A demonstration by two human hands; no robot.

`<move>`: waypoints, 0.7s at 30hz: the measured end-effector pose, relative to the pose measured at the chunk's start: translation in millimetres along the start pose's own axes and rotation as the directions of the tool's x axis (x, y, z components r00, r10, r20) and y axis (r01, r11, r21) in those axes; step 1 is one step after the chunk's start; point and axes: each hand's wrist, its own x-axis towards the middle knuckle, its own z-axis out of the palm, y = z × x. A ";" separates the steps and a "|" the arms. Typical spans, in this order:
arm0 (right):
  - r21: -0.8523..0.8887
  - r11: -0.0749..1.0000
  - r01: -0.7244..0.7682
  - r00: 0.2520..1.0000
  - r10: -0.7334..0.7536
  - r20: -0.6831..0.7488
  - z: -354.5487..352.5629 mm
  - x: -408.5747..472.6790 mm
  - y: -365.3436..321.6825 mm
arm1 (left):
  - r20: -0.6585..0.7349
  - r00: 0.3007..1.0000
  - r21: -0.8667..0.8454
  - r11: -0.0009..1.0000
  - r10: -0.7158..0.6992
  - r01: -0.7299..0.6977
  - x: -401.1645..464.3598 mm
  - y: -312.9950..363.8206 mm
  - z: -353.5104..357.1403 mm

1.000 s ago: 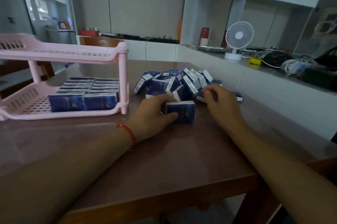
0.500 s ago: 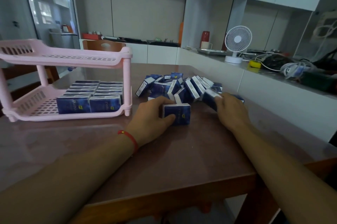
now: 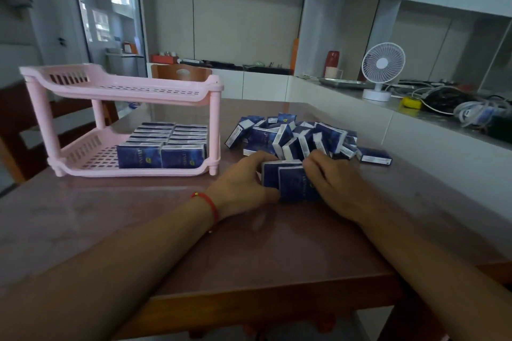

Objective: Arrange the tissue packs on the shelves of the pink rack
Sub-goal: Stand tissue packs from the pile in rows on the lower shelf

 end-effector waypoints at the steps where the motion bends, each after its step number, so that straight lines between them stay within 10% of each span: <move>1: -0.051 0.999 -0.005 1.000 0.006 0.015 0.4 0.8 -1.1 | 0.007 1.000 -0.020 1.000 -0.009 0.009 -0.1 0.4 1.1; 21: 0.263 0.961 -0.082 0.992 0.052 0.118 -9.7 -6.9 -22.7 | 0.039 0.998 -0.058 0.997 0.047 -0.044 -32.9 16.1 -25.8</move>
